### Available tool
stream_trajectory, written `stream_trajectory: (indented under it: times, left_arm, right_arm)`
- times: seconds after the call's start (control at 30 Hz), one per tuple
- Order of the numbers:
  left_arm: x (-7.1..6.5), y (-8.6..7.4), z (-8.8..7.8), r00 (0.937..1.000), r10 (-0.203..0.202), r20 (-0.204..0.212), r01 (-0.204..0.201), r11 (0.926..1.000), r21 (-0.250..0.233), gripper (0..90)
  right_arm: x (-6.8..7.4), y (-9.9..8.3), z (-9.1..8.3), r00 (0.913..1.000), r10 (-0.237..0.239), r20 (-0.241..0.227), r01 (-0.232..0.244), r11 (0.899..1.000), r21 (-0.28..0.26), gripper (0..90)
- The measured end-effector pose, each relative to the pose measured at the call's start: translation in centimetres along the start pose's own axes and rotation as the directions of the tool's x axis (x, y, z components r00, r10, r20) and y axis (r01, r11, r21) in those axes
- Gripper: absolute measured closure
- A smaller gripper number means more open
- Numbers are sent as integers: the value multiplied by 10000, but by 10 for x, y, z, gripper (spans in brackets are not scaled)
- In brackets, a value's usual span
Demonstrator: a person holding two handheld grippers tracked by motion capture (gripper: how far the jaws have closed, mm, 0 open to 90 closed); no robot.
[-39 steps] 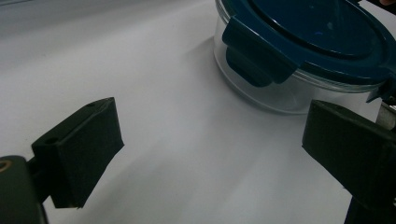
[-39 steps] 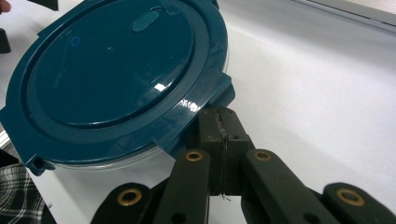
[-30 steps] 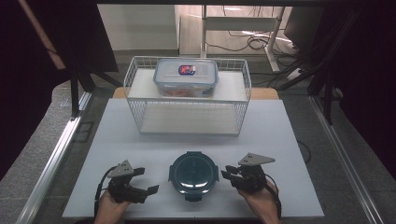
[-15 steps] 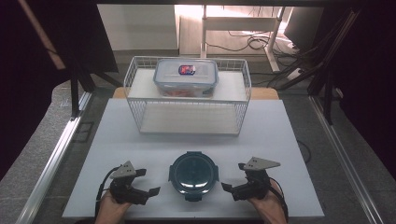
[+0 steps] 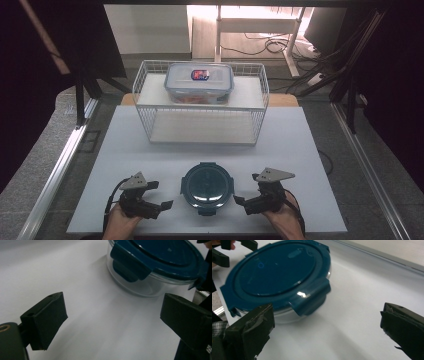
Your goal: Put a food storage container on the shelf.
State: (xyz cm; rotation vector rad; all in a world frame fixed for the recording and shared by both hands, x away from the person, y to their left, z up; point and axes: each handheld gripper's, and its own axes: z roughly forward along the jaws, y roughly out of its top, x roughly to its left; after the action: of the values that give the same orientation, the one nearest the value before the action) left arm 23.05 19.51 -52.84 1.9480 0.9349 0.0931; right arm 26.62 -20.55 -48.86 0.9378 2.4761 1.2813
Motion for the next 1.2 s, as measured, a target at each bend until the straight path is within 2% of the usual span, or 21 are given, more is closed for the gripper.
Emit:
stream_trajectory:
  times: [0.13,0.3,0.37,0.43,0.53,0.63,0.77,0.87,0.9,0.93,0.97,1.03,1.07,1.1,1.13,1.2]
  left_arm:
    - [0,10,4,9997,-93,247,93,10000,-25,63]
    - [0,25,17,9964,-295,795,272,9992,303,23]
    - [-1,29,21,9962,-230,834,194,9989,433,32]
    - [-2,35,24,9946,-291,991,244,9985,483,39]
    - [0,43,31,9910,-391,1283,313,9976,625,44]
    - [2,51,41,9843,-548,1680,426,9963,752,43]
    - [3,56,55,9720,-740,2232,507,9928,1084,43]
    - [2,54,60,9591,-925,2676,524,9868,1535,65]
    - [2,53,60,9513,-985,2921,495,9841,1707,79]
    - [0,52,60,9515,-979,2918,445,9818,1844,86]
    - [1,52,58,9510,-1052,2906,522,9815,1844,97]
    - [2,51,55,9486,-1237,2915,686,9790,1921,148]
    - [4,50,54,9471,-1258,2952,714,9795,1884,169]
    - [5,48,53,9441,-1351,3007,811,9793,1855,195]
    - [6,47,51,9372,-1511,3144,962,9783,1834,210]
    - [8,44,47,9281,-1694,3315,1153,9775,1767,261]
  right_arm:
    - [4,7,3,9998,145,-100,-146,9999,-84,0]
    - [5,13,9,9986,419,-330,-412,9989,215,0]
    - [5,15,10,9974,652,-310,-643,9975,307,0]
    - [3,17,12,9925,1001,-700,-968,9941,493,0]
    - [1,20,17,9887,1105,-1016,-1006,9901,974,8]
    - [1,23,23,9808,1369,-1385,-1202,9852,1222,54]
    - [0,25,33,9679,1719,-1832,-1447,9777,1524,87]
    - [-2,24,40,9537,2126,-2129,-1729,9664,1904,101]
    - [-3,23,42,9480,2256,-2245,-1816,9627,2004,115]
    - [-4,22,43,9395,2422,-2423,-1932,9586,2093,135]
    - [-4,21,43,9269,2670,-2636,-2102,9515,2245,142]
    - [-3,21,42,9312,2680,-2469,-2123,9497,2302,179]
    - [-4,21,41,9289,2730,-2502,-2159,9482,2329,200]
    - [-5,21,40,9231,2835,-2599,-2233,9452,2381,227]
    - [-6,20,38,9193,2906,-2655,-2282,9430,2420,254]
    - [-8,18,34,9083,3070,-2840,-2432,9402,2387,317]
